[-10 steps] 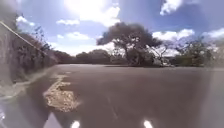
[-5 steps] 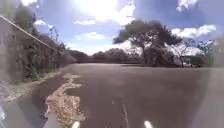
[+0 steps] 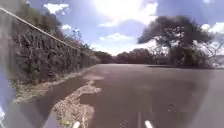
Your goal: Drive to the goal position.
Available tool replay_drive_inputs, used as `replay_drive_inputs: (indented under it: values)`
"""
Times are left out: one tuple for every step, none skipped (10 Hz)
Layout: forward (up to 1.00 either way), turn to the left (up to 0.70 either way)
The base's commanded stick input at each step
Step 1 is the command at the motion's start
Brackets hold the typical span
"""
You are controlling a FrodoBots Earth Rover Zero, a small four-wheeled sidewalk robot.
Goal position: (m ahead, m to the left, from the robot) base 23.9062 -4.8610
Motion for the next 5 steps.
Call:
replay_drive_inputs:
  values:
    - [1.0, 0.0]
    - [1.0, 0.0]
    - [1.0, 0.0]
    - [1.0, 0.0]
    - [1.0, 0.0]
